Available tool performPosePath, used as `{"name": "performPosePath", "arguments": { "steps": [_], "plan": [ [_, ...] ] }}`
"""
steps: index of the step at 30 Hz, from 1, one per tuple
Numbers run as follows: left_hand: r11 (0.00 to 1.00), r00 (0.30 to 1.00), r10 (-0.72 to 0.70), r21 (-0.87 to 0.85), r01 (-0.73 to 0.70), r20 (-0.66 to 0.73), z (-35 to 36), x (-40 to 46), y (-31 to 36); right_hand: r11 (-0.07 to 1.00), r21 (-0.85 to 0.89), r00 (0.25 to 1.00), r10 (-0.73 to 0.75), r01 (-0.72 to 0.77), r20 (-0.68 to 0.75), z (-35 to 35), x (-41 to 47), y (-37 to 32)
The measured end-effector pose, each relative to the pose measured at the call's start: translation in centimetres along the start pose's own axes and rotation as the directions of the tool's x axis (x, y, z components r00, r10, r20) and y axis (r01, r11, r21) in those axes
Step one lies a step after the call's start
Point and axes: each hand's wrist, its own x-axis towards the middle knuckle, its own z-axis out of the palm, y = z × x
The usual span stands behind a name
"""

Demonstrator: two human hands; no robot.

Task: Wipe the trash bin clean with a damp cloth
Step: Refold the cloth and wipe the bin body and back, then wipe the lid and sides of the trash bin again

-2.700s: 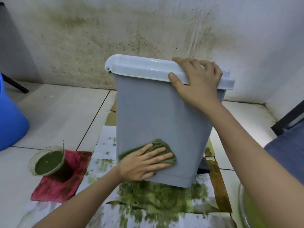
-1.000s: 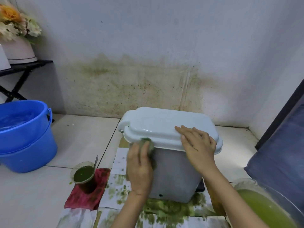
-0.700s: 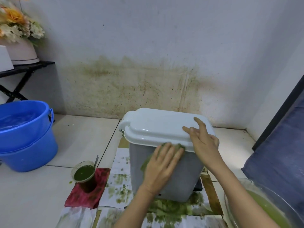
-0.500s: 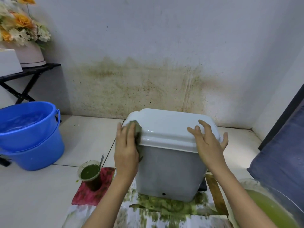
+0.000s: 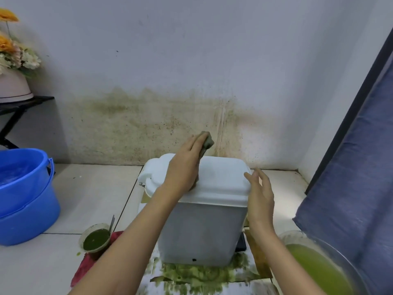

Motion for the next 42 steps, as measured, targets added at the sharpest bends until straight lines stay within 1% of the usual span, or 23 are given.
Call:
{"name": "performPosePath", "arguments": {
  "steps": [1, 2, 3, 4, 5, 6, 7, 8, 9, 11, 14, 15, 17, 20, 22, 23, 27, 30, 32, 35, 38, 41, 42],
  "plan": [
    [1.000, 0.992, 0.011, 0.001, -0.012, 0.125, -0.3, 1.0, -0.2, 0.997, -0.059, 0.999, 0.040, -0.040, -0.007, 0.3, -0.3, 0.0],
    [1.000, 0.956, -0.005, 0.026, -0.002, 0.292, -0.3, 1.8, -0.4, 0.986, -0.147, 0.996, 0.089, -0.084, 0.026, 0.8, -0.6, -0.3],
    [0.997, 0.891, -0.051, 0.072, 0.020, 0.452, -0.1, 2.2, -0.9, 0.962, -0.233, 0.983, 0.166, -0.143, 0.079, 1.5, -0.9, -0.7],
    [0.993, 0.832, -0.112, 0.096, 0.071, 0.543, 0.1, 2.3, -1.5, 0.929, -0.305, 0.958, 0.256, -0.208, 0.129, 2.2, -1.2, -1.2],
    [0.986, 0.819, -0.162, 0.063, 0.153, 0.551, 0.1, 2.5, -2.2, 0.898, -0.346, 0.928, 0.339, -0.271, 0.154, 3.0, -1.4, -1.7],
    [0.966, 0.834, -0.215, -0.018, 0.259, 0.508, -0.2, 3.0, -2.9, 0.882, -0.345, 0.909, 0.390, -0.322, 0.150, 3.8, -1.4, -1.9],
    [0.937, 0.849, -0.273, -0.077, 0.342, 0.453, -0.5, 3.7, -3.6, 0.881, -0.307, 0.903, 0.412, -0.361, 0.121, 4.7, -1.4, -2.0],
    [0.927, 0.850, -0.317, -0.053, 0.371, 0.420, -0.7, 4.6, -4.3, 0.890, -0.255, 0.910, 0.408, -0.378, 0.075, 5.5, -1.2, -1.9],
    [0.925, 0.834, -0.357, 0.038, 0.377, 0.421, -0.9, 5.3, -5.0, 0.901, -0.205, 0.919, 0.393, -0.382, 0.016, 6.3, -0.9, -1.6],
    [0.902, 0.762, -0.432, 0.241, 0.359, 0.482, -0.7, 6.5, -6.3, 0.908, -0.157, 0.921, 0.377, -0.388, -0.095, 7.9, -0.1, -1.1],
    [0.872, 0.601, -0.482, 0.416, 0.258, 0.637, 0.2, 7.6, -7.4, 0.917, -0.145, 0.918, 0.339, -0.371, -0.205, 9.3, 0.6, -0.4],
    [0.871, 0.558, -0.484, 0.431, 0.235, 0.674, 0.6, 8.1, -7.6, 0.929, -0.117, 0.920, 0.320, -0.352, -0.228, 9.6, 0.8, -0.1],
    [0.872, 0.513, -0.487, 0.427, 0.240, 0.706, 1.1, 9.0, -7.8, 0.938, -0.044, 0.912, 0.324, -0.345, -0.253, 9.8, 1.0, 0.2],
    [0.863, 0.455, -0.505, 0.418, 0.284, 0.733, 1.7, 9.7, -7.7, 0.903, -0.034, 0.863, 0.397, -0.428, -0.311, 9.5, 0.8, 0.0],
    [0.847, 0.452, -0.528, 0.411, 0.335, 0.719, 1.5, 9.5, -7.3, 0.902, -0.005, 0.849, 0.404, -0.432, -0.340, 8.7, 0.7, -0.6],
    [0.844, 0.455, -0.531, 0.394, 0.365, 0.715, 1.3, 9.4, -7.1, 0.915, -0.002, 0.860, 0.378, -0.403, -0.343, 8.1, 1.0, -0.8],
    [0.782, 0.467, -0.577, 0.290, 0.551, 0.670, -1.5, 8.8, -5.9, 0.969, -0.040, 0.937, 0.223, -0.242, -0.269, 5.9, 3.5, -2.2],
    [0.605, 0.421, -0.668, 0.120, 0.787, 0.614, -3.6, 8.0, -5.7, 0.983, -0.008, 0.975, 0.179, -0.182, -0.133, 5.7, 5.9, -4.5],
    [0.466, 0.401, -0.710, -0.040, 0.884, 0.579, -4.5, 6.5, -5.2, 0.989, 0.018, 0.989, 0.147, -0.147, -0.014, 5.9, 7.7, -5.8],
    [0.311, 0.342, -0.751, -0.155, 0.938, 0.565, -3.9, 4.0, -3.8, 0.994, -0.029, 0.985, 0.105, -0.102, 0.134, 6.3, 9.7, -7.0],
    [0.256, 0.339, -0.768, -0.225, 0.940, 0.543, -2.5, 2.7, -2.1, 0.991, -0.103, 0.960, 0.114, -0.090, 0.257, 6.2, 11.7, -8.0],
    [0.216, 0.308, -0.787, -0.229, 0.949, 0.535, -1.4, 1.8, -1.1, 0.983, -0.136, 0.934, 0.160, -0.122, 0.320, 6.6, 12.7, -7.7],
    [0.190, 0.282, -0.797, -0.220, 0.957, 0.534, -1.0, 1.4, -0.8, 0.976, -0.169, 0.929, 0.184, -0.134, 0.322, 6.8, 12.6, -7.0]
  ]
}}
